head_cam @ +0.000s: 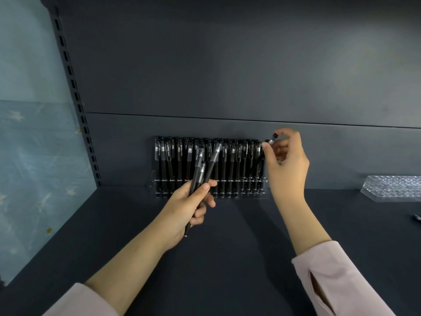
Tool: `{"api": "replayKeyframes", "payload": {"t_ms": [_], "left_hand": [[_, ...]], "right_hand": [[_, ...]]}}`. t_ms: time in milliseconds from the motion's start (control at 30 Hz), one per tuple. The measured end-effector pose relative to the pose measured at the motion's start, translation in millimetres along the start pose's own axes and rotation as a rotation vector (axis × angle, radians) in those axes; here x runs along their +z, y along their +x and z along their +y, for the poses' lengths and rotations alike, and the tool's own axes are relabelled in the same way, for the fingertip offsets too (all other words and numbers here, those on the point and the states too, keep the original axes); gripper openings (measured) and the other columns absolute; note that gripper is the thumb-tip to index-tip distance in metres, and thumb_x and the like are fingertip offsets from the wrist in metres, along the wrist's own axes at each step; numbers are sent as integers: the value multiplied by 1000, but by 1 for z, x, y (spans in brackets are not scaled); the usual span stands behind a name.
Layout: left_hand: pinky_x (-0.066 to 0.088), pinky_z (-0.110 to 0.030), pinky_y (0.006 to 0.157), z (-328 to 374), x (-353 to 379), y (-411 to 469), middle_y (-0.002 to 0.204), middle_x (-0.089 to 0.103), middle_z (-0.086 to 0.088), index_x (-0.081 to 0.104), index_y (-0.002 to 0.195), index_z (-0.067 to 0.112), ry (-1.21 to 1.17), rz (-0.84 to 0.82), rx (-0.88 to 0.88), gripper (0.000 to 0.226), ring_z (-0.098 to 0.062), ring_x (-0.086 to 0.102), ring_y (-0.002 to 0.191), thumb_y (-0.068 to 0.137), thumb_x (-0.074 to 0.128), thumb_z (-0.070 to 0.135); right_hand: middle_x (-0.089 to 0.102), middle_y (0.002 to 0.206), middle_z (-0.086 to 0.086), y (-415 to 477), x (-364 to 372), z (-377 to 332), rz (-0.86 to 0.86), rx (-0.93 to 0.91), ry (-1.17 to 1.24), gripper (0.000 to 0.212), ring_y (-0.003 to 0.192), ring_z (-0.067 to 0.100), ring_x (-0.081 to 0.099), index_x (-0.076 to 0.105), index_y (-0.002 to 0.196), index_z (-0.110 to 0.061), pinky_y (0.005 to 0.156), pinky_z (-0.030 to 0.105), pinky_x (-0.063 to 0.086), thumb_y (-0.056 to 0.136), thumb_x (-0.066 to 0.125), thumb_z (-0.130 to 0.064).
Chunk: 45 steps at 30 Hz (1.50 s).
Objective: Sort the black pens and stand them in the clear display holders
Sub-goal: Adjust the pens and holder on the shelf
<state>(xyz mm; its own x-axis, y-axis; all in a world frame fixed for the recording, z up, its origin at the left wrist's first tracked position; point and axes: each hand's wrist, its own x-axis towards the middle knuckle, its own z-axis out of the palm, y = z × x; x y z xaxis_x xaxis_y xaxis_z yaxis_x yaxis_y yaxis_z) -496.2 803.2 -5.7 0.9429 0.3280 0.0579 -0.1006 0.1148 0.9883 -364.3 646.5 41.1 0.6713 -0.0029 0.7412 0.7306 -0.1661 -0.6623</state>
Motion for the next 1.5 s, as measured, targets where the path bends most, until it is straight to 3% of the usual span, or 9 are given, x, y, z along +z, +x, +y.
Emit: {"api": "replayKeyframes", "payload": {"t_ms": [433, 600, 733, 867, 1000, 1100, 1200, 1367, 1500], "left_hand": [[23, -17, 38, -2, 1, -1, 63, 54, 4, 63, 115, 15, 24, -39, -45, 23, -5, 28, 45, 101, 49, 27], [23, -16, 38, -2, 2, -2, 62, 53, 4, 64, 114, 16, 23, -58, -56, 22, -5, 29, 44, 101, 50, 27], [24, -17, 38, -1, 1, -1, 62, 52, 3, 64, 114, 16, -1, -60, -59, 22, -5, 29, 46, 101, 50, 26], [23, -17, 37, 0, 1, -1, 63, 53, 3, 64, 114, 15, -12, -57, -58, 22, -6, 29, 46, 101, 50, 26], [24, -17, 37, 0, 1, -1, 64, 56, 1, 63, 114, 12, -14, -47, -56, 23, -6, 30, 46, 102, 49, 25], [27, -17, 37, 1, 1, 0, 66, 61, -2, 62, 113, 10, 5, -34, -38, 24, -6, 35, 45, 102, 47, 25], [29, -18, 38, 2, 1, 0, 69, 65, -4, 62, 111, 9, 31, -19, -24, 26, -6, 36, 43, 101, 47, 27], [28, -19, 41, 5, 2, -2, 69, 66, -3, 64, 111, 12, 51, -35, -7, 26, -6, 36, 43, 101, 47, 30], [28, -19, 41, 8, 2, -3, 68, 65, -2, 65, 110, 13, 42, -56, 7, 27, -6, 35, 44, 100, 48, 31]], "right_hand": [[58, 82, -3, -2, 12, 4, -15, -149, -166, 18, 68, 10, 52, 59, 102, -8, 63, 6, 41, 90, 68, -18], [59, 88, 1, -4, 23, 3, -59, -264, -368, 16, 72, 19, 55, 60, 100, -8, 55, 29, 45, 93, 64, -22], [62, 107, 2, -4, 26, 7, -177, -108, -411, 26, 88, 21, 60, 57, 120, -13, 63, 30, 45, 95, 56, -19], [61, 97, 2, -7, 25, 10, -221, -66, -415, 21, 70, 20, 57, 55, 115, -12, 59, 35, 50, 94, 56, -10], [61, 90, 1, -8, 26, 13, -224, -11, -389, 12, 71, 18, 57, 54, 105, -12, 60, 34, 50, 94, 59, -13], [61, 87, -2, -8, 24, 10, -230, 18, -390, 22, 74, 16, 57, 53, 114, -16, 63, 30, 46, 94, 60, -23], [60, 83, -6, -5, 18, -6, -190, 36, -291, 20, 67, 6, 53, 58, 110, -19, 63, 22, 43, 94, 59, -30], [70, 88, -1, -11, 18, -34, -649, 318, 181, 6, 79, 7, 63, 70, 91, -28, 72, 21, 55, 91, 64, -27], [66, 82, 0, -16, 22, -37, -669, 435, 339, 12, 76, 7, 62, 69, 95, -14, 69, 20, 53, 86, 70, -22]]}}
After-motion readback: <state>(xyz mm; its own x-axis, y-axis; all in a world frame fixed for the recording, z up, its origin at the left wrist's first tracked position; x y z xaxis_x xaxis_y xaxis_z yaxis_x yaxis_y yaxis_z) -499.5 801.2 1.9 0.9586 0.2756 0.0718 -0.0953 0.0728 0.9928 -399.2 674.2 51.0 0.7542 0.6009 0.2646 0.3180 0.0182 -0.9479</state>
